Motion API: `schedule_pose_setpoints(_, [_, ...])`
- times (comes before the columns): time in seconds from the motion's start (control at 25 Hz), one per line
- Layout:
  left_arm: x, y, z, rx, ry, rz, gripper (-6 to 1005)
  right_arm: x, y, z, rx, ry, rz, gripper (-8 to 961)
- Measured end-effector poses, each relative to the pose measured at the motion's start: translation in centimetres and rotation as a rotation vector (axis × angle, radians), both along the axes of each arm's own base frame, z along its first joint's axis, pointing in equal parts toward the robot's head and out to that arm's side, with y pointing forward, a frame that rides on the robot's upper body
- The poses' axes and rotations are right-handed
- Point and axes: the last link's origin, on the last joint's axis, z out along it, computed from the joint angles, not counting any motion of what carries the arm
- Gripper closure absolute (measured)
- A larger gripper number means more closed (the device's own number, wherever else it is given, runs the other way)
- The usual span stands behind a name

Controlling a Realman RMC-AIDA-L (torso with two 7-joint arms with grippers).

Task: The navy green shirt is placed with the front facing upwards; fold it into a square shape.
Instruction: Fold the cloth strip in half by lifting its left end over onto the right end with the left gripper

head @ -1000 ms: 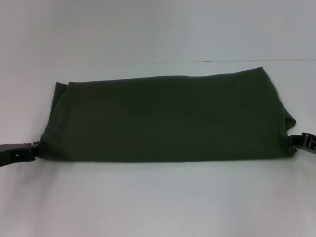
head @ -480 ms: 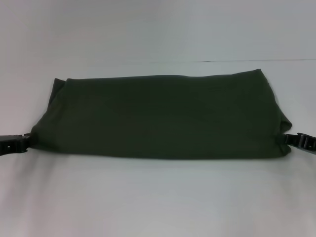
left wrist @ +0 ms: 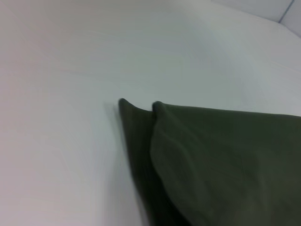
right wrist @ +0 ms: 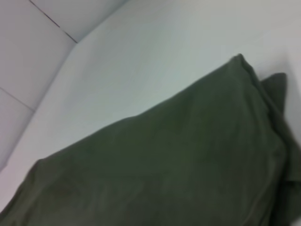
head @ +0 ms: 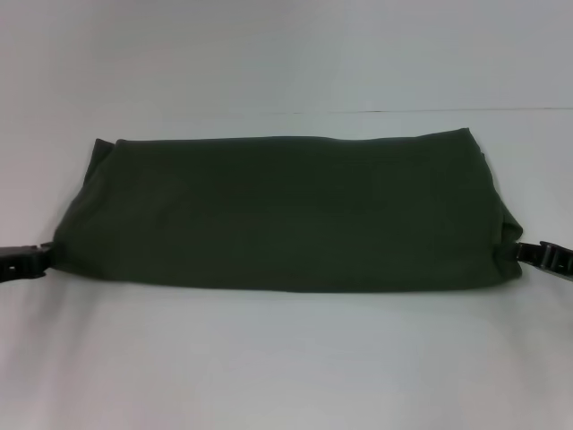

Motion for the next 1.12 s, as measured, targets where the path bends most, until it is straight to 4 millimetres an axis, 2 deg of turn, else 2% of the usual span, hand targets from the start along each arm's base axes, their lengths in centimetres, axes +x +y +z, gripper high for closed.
schedule_pose_setpoints(0.16, [0.4,-0.5,-0.1,-0.031,-0.031,-0.022,949,-0.7,-0.2,0.0,0.002,0.027,0.047,949])
schedule_pose_setpoints(0.4, [-0.2,-1.8,1.1,-0.012,-0.065,0.013,897,-0.5,-0.6,1.2,0.003,0.036,0.070,754])
schedule_pose_setpoints(0.52, [-0.9,-2.5,2.1,0.041,-0.089,0.057,824,0.4,-1.1,2.4,0.051,0.035,0.045,689])
schedule_pose_setpoints(0.56, [-1.1,-2.8,2.4,0.060,-0.101,0.072,800,1.0,-1.5,3.4,0.088,0.033,0.031,668])
schedule_pose_setpoints(0.8, [-1.6,-4.1,3.4,0.100,-0.197,0.117,653,1.4,-2.2,5.5,0.146,0.048,0.045,539])
schedule_pose_setpoints(0.84, [-1.4,-4.4,3.4,0.089,-0.222,0.121,629,1.2,-2.2,5.6,0.145,0.056,0.060,476])
schedule_pose_setpoints(0.96, [-0.9,-4.9,3.2,0.050,-0.280,0.129,499,-0.2,-1.8,5.6,0.116,0.083,0.130,289])
schedule_pose_setpoints(1.04, [-0.6,-5.1,3.0,0.020,-0.315,0.137,413,-0.6,-1.6,5.6,0.108,0.090,0.146,233])
schedule_pose_setpoints(1.12, [-0.3,-5.3,2.9,-0.002,-0.342,0.143,263,-1.3,-1.2,5.7,0.097,0.098,0.175,177])
